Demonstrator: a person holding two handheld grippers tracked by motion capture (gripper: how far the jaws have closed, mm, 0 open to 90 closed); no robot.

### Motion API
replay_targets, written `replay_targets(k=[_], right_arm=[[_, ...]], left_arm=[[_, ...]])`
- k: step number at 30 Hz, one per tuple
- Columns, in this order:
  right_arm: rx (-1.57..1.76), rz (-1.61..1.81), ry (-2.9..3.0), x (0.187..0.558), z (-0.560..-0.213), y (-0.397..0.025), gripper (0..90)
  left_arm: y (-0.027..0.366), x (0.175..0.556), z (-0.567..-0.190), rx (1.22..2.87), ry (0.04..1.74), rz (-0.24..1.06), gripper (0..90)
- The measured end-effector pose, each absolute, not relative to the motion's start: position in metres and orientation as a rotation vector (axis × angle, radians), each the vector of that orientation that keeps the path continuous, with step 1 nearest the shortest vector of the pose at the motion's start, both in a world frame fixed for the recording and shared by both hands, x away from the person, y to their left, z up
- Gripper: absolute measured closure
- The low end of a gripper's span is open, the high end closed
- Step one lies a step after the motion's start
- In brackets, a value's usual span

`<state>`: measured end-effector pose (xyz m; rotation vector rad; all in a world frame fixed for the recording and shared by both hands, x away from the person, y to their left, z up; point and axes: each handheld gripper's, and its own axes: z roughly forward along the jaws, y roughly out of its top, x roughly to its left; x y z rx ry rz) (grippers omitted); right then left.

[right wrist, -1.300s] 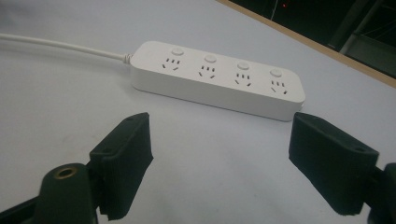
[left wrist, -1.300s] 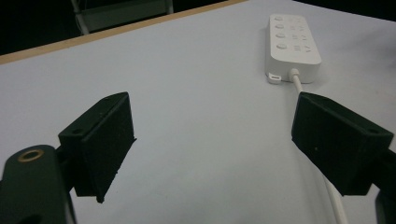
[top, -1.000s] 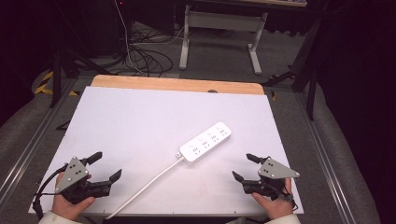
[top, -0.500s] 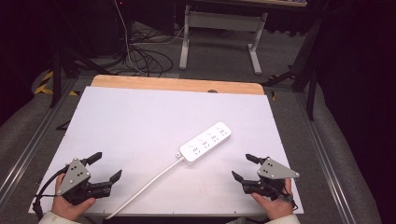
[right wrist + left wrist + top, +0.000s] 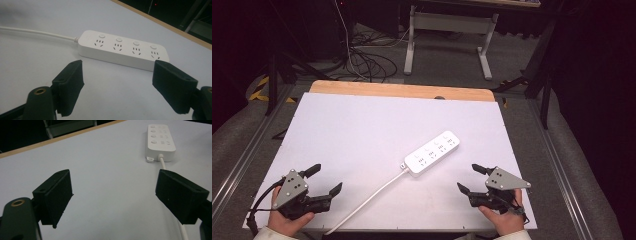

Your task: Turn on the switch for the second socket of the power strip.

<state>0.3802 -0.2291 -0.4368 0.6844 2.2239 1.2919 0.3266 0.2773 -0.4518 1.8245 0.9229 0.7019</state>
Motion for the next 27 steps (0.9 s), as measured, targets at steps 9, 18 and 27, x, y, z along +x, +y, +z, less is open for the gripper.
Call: replay_targets(k=[9, 18, 27], right_arm=[[0.650, 1.299, 2.252, 0.390, -0.420, -0.212, 25.6], [0.666, 1.320, 2.259, 0.404, -0.403, -0.198, 26.3], [0.594, 1.289, 2.271, 0.415, -0.385, -0.182, 26.3]], left_arm=[[0.278, 0.326, -0.451, 1.831, 0.918, 0.709, 15.3], [0.277, 0.326, -0.451, 1.843, 0.921, 0.706, 15.6], [0.276, 0.326, -0.452, 1.849, 0.926, 0.724, 15.6]])
